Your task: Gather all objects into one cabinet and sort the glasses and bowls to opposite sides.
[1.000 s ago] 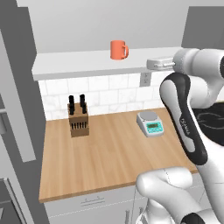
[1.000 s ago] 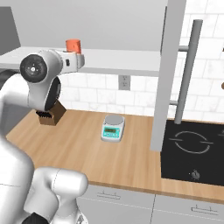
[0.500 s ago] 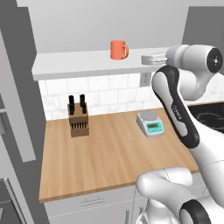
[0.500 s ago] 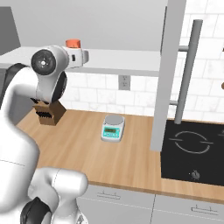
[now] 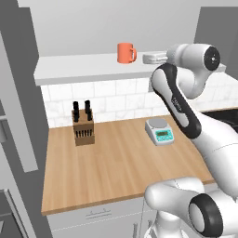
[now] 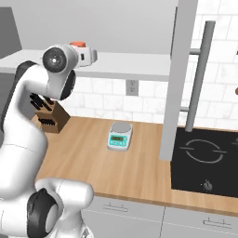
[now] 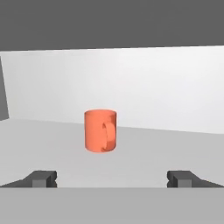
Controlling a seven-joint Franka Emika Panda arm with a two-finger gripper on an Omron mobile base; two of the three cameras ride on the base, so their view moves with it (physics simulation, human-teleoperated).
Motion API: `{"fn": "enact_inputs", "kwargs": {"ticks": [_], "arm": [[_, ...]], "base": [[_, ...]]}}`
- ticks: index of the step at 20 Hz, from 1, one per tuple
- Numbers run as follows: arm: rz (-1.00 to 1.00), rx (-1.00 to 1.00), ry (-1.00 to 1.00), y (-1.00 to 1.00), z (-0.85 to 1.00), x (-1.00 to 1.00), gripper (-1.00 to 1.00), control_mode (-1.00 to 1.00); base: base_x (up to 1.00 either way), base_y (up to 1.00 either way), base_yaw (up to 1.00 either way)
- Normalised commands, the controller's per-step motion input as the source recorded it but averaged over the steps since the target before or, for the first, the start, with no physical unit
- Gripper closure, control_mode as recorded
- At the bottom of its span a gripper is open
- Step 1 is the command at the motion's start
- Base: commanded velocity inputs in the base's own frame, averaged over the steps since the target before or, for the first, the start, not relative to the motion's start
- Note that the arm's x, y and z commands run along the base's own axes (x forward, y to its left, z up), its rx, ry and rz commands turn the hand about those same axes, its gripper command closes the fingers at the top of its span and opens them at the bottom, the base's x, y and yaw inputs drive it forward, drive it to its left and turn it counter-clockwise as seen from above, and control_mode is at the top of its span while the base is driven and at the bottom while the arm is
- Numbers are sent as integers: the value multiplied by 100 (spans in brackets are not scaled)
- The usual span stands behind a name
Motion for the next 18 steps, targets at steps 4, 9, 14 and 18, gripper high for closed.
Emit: {"fn": "enact_inputs", "kwargs": {"ticks": [4, 9, 14, 18], "arm": [[0, 0, 2, 12, 0, 40, -100, -100], [0, 0, 2, 14, 0, 41, -100, -100], [0, 0, 1, 14, -12, 32, -100, -100], [0, 0, 0, 2, -25, 19, -100, -100]], "base": [[0, 0, 0], [0, 0, 0], [0, 0, 0], [0, 0, 0]]}}
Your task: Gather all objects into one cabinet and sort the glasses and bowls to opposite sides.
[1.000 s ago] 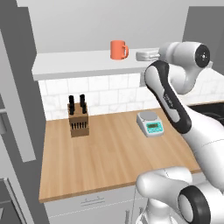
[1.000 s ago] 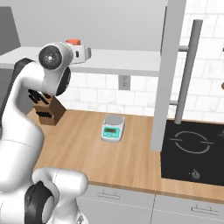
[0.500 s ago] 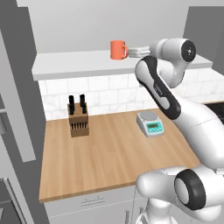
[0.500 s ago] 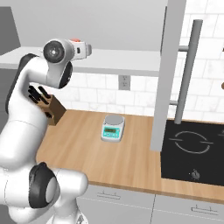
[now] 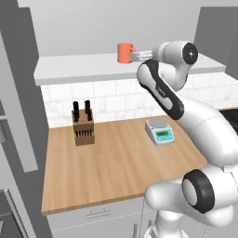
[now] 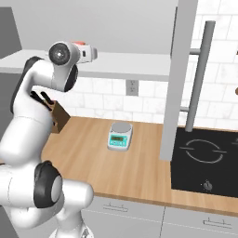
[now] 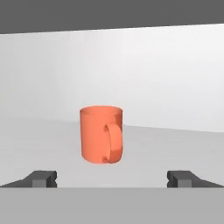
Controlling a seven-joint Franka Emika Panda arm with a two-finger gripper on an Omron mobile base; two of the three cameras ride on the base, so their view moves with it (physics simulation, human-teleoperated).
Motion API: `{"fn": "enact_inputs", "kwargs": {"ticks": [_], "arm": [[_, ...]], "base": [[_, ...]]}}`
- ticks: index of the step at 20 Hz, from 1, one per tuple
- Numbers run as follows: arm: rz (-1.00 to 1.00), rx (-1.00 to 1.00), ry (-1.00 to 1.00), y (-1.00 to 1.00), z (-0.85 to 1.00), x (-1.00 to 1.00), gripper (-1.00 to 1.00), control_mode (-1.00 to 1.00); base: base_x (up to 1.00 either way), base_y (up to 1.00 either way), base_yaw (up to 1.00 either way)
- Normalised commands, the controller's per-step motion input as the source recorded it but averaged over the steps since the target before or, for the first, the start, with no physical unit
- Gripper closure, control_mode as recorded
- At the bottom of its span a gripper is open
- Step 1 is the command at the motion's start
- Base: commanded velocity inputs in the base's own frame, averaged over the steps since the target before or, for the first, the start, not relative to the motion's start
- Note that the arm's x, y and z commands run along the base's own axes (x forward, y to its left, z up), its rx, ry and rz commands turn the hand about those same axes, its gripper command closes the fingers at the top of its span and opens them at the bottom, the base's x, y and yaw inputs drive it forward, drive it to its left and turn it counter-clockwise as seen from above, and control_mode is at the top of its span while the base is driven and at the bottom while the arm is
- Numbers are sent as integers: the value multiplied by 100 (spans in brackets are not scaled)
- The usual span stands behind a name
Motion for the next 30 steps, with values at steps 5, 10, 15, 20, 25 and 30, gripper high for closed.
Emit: {"fn": "enact_inputs", "kwargs": {"ticks": [5, 10, 15, 20, 25, 30], "arm": [[1, 0, 0, 0, -18, 24, -100, -100], [0, 0, 0, 0, -1, 31, -100, -100], [0, 0, 0, 1, 0, 33, -100, -100], [0, 0, 1, 13, 0, 26, -100, -100], [2, 0, 0, 1, 0, 20, -100, -100], [3, 0, 0, 0, 0, 15, -100, -100]], "base": [[0, 0, 0], [0, 0, 0], [0, 0, 0], [0, 0, 0], [0, 0, 0], [0, 0, 0]]}}
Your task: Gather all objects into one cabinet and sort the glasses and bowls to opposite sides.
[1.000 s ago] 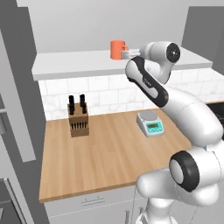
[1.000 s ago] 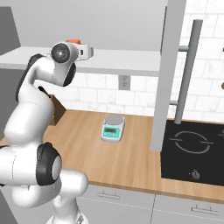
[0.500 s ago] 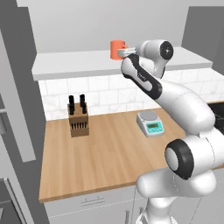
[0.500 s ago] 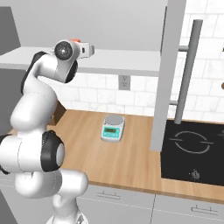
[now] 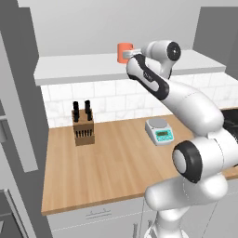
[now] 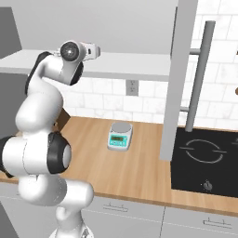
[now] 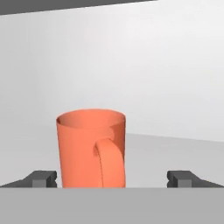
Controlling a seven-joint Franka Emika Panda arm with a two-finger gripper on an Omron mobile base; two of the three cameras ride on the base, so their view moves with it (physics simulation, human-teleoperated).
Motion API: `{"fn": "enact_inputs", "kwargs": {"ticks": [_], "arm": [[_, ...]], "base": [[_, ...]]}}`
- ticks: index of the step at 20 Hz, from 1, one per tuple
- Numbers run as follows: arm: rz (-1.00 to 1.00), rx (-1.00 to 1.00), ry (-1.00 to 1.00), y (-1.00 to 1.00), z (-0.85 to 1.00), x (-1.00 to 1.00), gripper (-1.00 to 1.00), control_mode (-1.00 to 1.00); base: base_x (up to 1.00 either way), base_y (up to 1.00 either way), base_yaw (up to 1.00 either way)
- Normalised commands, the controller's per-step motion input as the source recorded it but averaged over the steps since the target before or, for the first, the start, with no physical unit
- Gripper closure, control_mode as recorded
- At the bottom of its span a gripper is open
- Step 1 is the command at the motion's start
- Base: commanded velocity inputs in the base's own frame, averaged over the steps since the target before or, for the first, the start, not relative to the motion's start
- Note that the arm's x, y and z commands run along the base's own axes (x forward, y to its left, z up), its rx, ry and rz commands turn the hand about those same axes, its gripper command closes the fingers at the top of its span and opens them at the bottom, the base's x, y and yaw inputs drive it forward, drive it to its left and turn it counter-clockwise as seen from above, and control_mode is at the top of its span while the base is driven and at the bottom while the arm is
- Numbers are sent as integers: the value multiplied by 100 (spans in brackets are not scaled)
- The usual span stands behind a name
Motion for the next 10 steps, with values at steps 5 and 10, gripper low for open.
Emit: {"fn": "enact_inputs", "kwargs": {"ticks": [5, 10], "arm": [[3, 0, 0, 0, -2, 13, -100, -100], [3, 0, 0, 5, -17, 17, -100, -100]], "base": [[0, 0, 0], [0, 0, 0]]}}
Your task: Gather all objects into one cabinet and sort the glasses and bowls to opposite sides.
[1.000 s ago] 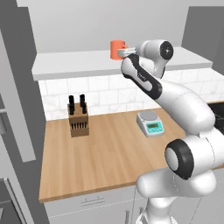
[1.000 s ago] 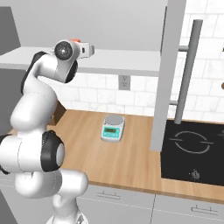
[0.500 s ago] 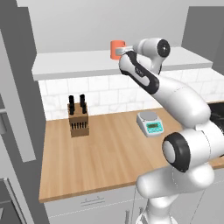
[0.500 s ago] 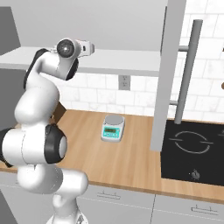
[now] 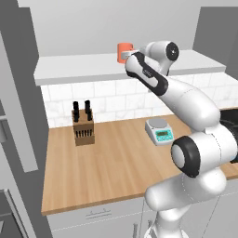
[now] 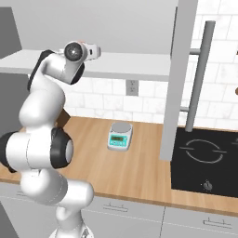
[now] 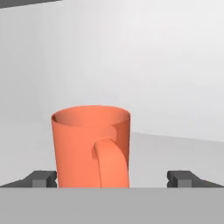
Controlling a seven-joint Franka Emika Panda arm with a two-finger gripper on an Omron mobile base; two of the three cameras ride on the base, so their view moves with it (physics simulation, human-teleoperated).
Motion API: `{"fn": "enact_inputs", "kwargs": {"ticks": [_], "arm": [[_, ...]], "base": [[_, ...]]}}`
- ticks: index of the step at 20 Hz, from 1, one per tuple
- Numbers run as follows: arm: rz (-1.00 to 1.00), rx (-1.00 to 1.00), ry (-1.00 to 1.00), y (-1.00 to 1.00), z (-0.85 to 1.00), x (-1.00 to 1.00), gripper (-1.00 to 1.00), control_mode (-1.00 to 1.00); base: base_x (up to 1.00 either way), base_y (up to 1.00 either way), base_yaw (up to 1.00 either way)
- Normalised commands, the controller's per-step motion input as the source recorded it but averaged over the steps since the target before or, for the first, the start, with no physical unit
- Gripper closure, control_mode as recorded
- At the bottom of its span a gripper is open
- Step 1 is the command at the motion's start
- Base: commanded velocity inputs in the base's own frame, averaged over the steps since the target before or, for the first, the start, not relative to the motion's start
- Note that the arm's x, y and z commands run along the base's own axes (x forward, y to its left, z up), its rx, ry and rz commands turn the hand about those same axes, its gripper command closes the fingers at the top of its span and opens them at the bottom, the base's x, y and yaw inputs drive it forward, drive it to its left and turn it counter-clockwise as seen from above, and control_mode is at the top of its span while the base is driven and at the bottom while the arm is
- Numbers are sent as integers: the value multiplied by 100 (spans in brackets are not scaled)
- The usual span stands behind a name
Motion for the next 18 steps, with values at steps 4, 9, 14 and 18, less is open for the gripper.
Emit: {"fn": "enact_inputs", "kwargs": {"ticks": [4, 9, 14, 18], "arm": [[2, 0, 0, 5, -15, 14, -100, -100], [0, 0, 0, 6, -1, 10, 100, -100], [0, 0, 0, 9, 0, 5, 100, -100], [0, 0, 0, 0, 0, 0, 100, -100]], "base": [[0, 0, 0], [0, 0, 0], [0, 0, 0], [0, 0, 0]]}}
